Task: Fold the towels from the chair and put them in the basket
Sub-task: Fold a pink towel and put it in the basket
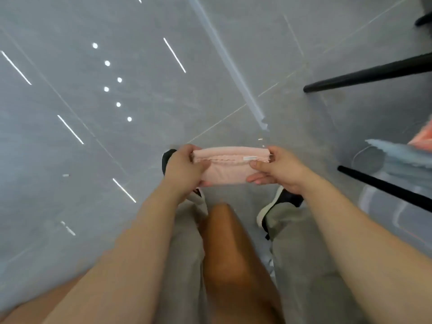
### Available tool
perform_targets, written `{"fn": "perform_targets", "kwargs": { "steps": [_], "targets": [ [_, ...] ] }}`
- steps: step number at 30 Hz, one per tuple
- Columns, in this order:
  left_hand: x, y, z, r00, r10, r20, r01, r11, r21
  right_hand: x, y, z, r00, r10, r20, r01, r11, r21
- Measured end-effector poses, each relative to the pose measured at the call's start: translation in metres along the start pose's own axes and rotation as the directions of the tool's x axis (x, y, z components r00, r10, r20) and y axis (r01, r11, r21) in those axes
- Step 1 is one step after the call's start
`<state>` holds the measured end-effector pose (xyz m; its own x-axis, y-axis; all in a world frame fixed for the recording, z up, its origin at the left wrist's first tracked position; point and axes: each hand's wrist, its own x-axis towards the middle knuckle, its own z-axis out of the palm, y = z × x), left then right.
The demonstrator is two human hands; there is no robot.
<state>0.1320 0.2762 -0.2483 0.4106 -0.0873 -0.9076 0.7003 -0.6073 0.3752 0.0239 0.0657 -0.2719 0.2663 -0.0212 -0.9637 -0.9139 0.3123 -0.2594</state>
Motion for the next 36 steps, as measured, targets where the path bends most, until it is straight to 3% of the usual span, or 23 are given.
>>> {"fn": "perform_targets", "kwargs": {
  "steps": [4, 7, 11, 13, 15, 18, 23, 29, 36],
  "targets": [
    [-0.075, -0.011, -0.029, 0.997, -0.081, 0.013, 0.082, 0.980, -0.182, -0.077, -0.010, 0.029, 0.992, 0.122, -0.015, -0.119, 0.985, 0.124],
    [-0.145, 0.039, -0.073, 0.989, -0.141, 0.038, 0.146, 0.948, -0.283, -0.153, -0.063, 0.052, 0.983, 0.183, 0.017, -0.182, 0.962, 0.203],
    [-0.233, 0.153, -0.140, 0.990, -0.138, 0.002, 0.136, 0.975, -0.174, -0.250, -0.160, 0.091, 0.986, 0.140, -0.085, -0.097, 0.917, 0.387],
    [-0.259, 0.209, -0.175, 0.991, -0.076, -0.114, 0.074, 0.997, -0.020, -0.290, -0.213, 0.111, 0.985, 0.089, -0.150, -0.029, 0.932, 0.361],
    [-0.271, 0.260, -0.207, 0.987, -0.006, -0.158, 0.005, 1.000, -0.007, -0.321, -0.264, 0.129, 0.988, 0.037, -0.153, 0.012, 0.951, 0.310],
    [-0.266, 0.335, -0.243, 0.995, 0.028, -0.097, -0.040, 0.991, -0.124, -0.329, -0.338, 0.139, 0.991, -0.039, -0.131, 0.077, 0.950, 0.303],
    [-0.227, 0.449, -0.275, 0.999, -0.023, -0.036, 0.013, 0.969, -0.247, -0.307, -0.469, 0.129, 0.977, -0.139, -0.164, 0.184, 0.937, 0.298],
    [-0.183, 0.599, -0.323, 0.996, -0.074, 0.047, 0.085, 0.941, -0.328, -0.285, -0.654, 0.101, 0.991, -0.132, -0.025, 0.134, 0.963, 0.235],
    [-0.144, 0.804, -0.366, 0.985, 0.160, -0.063, -0.171, 0.941, -0.291, -0.274, -0.892, 0.070, 0.970, -0.241, -0.011, 0.241, 0.970, -0.003]
  ]
}}
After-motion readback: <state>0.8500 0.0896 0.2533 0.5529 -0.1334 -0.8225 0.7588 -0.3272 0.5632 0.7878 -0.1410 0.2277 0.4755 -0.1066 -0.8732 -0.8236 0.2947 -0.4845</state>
